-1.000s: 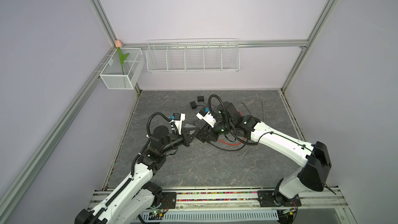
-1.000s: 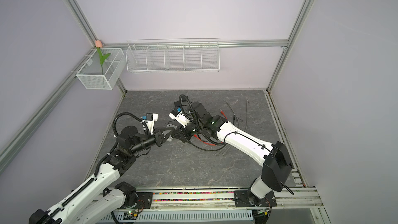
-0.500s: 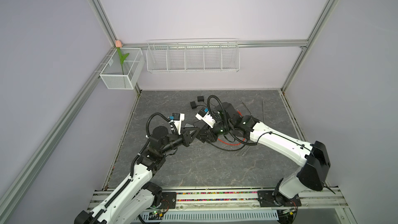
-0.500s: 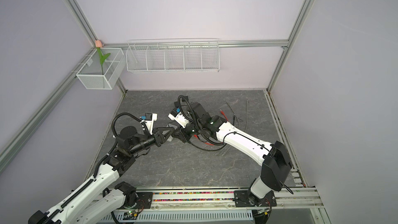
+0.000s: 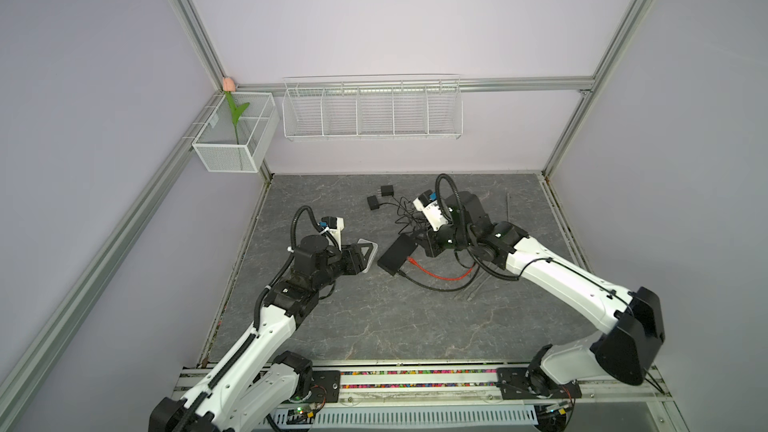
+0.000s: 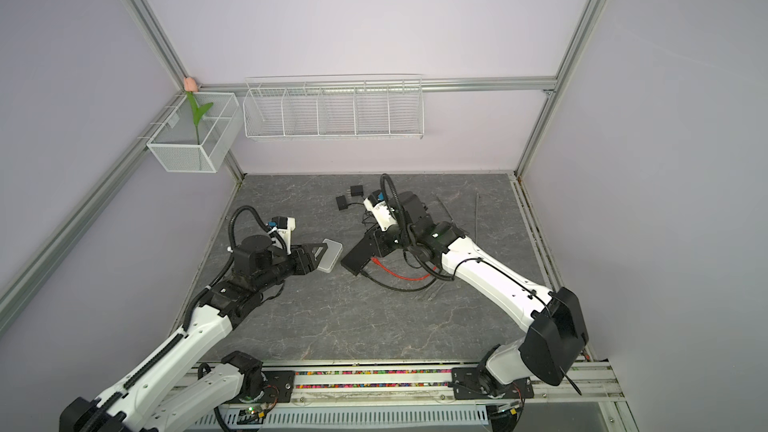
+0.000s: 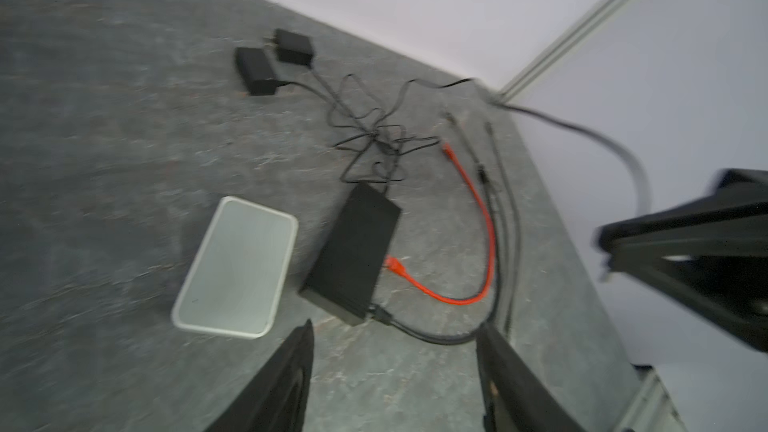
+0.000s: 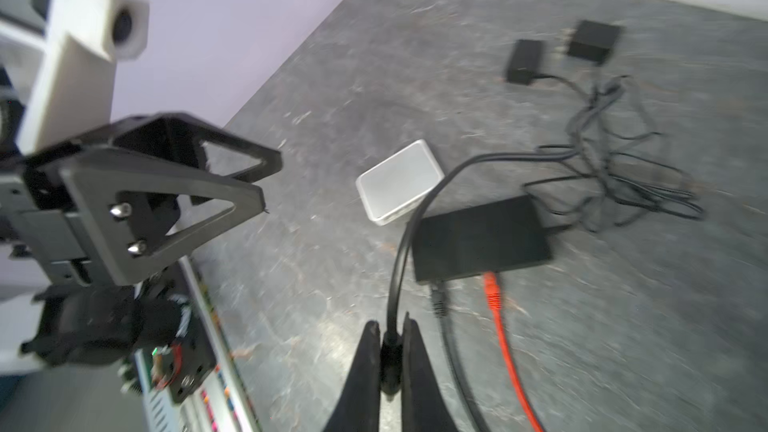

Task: Insert the plug into the switch port
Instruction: 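Grasp the small white router with the left gripper while the right holds the plug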

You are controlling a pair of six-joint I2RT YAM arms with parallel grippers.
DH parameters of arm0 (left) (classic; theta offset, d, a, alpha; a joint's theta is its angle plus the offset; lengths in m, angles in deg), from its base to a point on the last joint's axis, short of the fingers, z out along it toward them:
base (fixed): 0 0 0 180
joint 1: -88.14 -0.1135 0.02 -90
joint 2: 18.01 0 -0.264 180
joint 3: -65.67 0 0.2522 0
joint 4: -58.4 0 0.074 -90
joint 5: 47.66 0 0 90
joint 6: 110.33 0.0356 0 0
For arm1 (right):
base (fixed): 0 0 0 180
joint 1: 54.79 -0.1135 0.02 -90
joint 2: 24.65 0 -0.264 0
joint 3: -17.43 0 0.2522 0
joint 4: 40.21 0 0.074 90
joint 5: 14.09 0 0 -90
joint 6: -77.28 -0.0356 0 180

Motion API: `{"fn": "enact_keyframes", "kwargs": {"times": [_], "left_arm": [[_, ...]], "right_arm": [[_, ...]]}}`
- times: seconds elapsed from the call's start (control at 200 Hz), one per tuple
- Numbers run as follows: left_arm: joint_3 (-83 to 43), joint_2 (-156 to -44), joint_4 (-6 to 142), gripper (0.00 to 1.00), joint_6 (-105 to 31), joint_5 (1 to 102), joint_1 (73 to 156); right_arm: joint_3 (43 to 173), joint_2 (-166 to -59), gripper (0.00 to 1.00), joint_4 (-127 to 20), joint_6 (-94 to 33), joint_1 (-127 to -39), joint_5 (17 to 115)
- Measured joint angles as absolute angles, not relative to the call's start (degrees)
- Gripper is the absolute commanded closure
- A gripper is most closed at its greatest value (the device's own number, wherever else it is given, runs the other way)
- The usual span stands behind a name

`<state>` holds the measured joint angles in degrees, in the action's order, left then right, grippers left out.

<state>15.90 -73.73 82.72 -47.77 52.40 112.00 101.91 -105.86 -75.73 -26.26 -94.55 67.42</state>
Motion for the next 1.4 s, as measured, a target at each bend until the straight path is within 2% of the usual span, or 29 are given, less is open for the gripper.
{"fn": "enact_keyframes", "kwargs": {"times": [0.2,0.36,0.63,1.205,1.4], "left_arm": [[10.04,-88.88,87.99,0.32,-42.92,44.91,111.67],[1.06,-99.35,91.6,0.28,-39.03,42.65,111.67],[-5.85,-111.94,95.25,0.25,-34.57,41.8,111.78],[-11.68,-121.6,99.1,0.22,-31.69,39.16,115.19],[-12.14,-123.04,100.45,0.25,-31.77,38.46,115.61]], "right_arm": [[98.63,-102.14,0.92,-75.89,-27.55,-93.88,70.72],[97.27,-101.57,0.91,-75.97,-27.48,-93.88,71.42],[96.03,-99.87,0.9,-75.99,-27.04,-93.88,71.59],[92.55,-96.98,0.9,-75.97,-26.37,-93.61,71.37],[92.35,-94.71,0.9,-75.97,-26.37,-93.37,71.4]]}}
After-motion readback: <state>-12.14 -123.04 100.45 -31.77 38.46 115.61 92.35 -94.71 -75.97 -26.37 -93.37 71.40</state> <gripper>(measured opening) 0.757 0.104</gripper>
